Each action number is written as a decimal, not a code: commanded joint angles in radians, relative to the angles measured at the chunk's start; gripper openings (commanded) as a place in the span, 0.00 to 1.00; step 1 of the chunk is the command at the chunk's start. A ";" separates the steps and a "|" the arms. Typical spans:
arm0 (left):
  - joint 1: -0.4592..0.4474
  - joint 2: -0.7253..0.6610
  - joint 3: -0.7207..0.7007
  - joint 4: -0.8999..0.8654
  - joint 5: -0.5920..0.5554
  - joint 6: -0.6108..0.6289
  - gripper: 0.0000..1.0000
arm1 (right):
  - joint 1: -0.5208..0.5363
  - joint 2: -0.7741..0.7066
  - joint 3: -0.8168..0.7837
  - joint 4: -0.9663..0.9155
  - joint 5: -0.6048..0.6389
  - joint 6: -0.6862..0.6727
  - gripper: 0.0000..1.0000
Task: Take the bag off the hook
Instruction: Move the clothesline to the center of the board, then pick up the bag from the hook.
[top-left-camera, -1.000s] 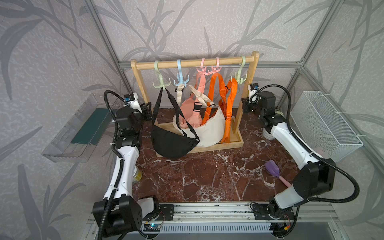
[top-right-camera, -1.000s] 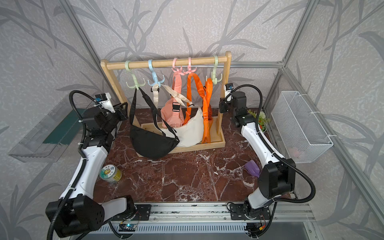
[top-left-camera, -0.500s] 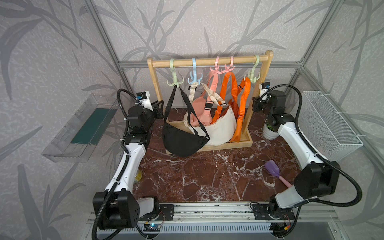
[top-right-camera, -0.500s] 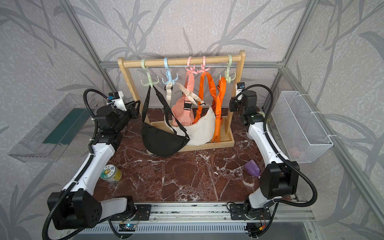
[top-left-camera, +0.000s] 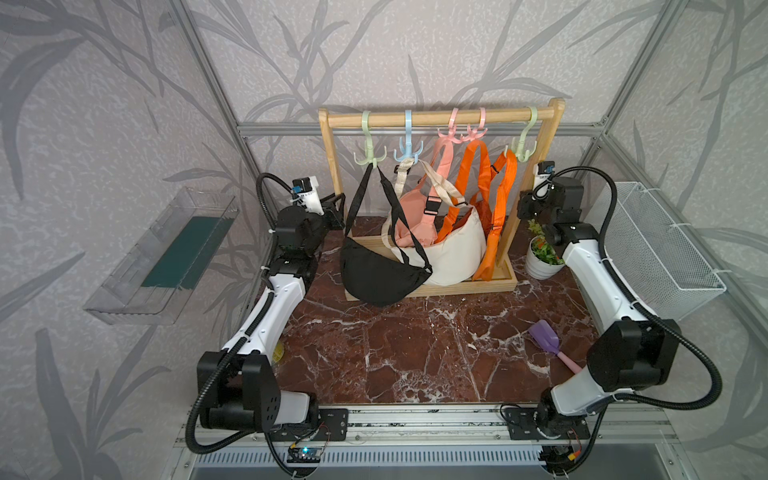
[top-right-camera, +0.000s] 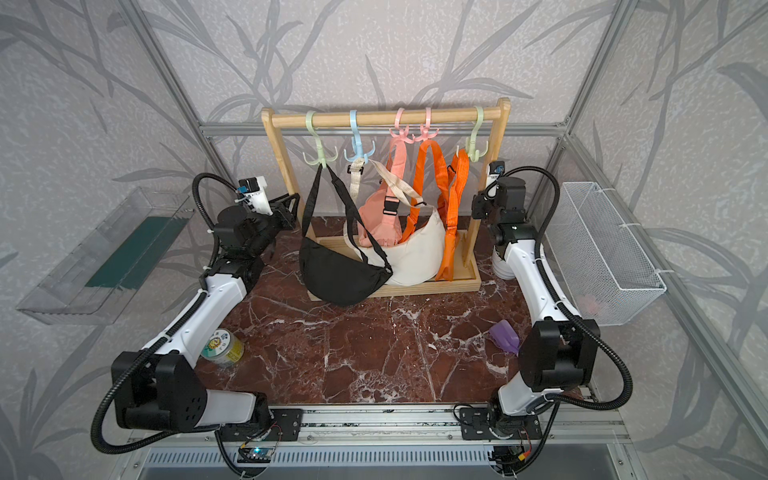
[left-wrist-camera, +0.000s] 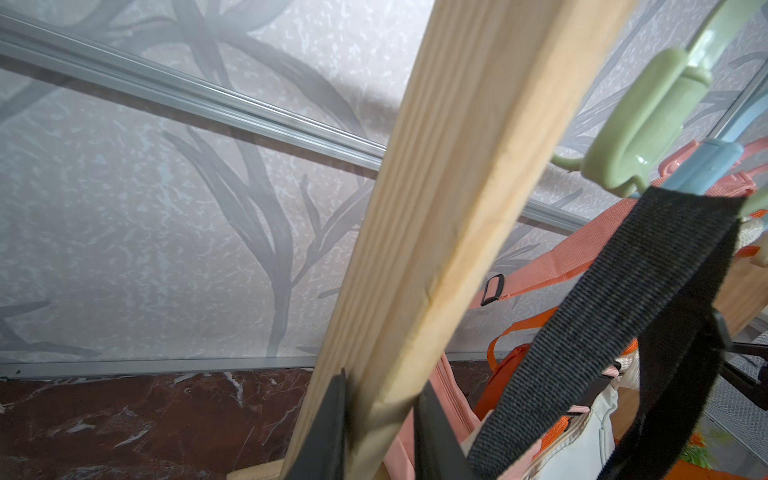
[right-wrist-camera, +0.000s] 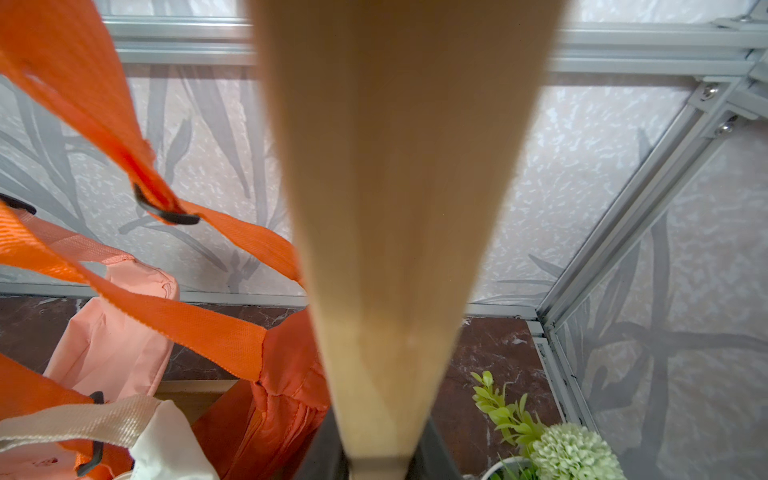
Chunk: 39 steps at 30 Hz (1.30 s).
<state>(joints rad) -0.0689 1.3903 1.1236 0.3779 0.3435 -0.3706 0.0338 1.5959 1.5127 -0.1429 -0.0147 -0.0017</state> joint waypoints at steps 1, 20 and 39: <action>-0.065 0.041 0.007 -0.092 0.177 -0.153 0.12 | 0.000 -0.007 0.048 -0.040 0.001 0.000 0.31; -0.054 -0.181 0.099 -0.394 -0.251 0.091 0.58 | 0.000 -0.323 -0.007 -0.291 0.089 0.113 0.79; -0.086 -0.163 0.343 -0.614 -0.047 0.212 0.56 | 0.543 -0.428 -0.110 -0.161 0.026 0.052 0.66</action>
<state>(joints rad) -0.1444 1.2064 1.4326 -0.1780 0.2543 -0.1875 0.5140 1.1217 1.3647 -0.3405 -0.0319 0.1066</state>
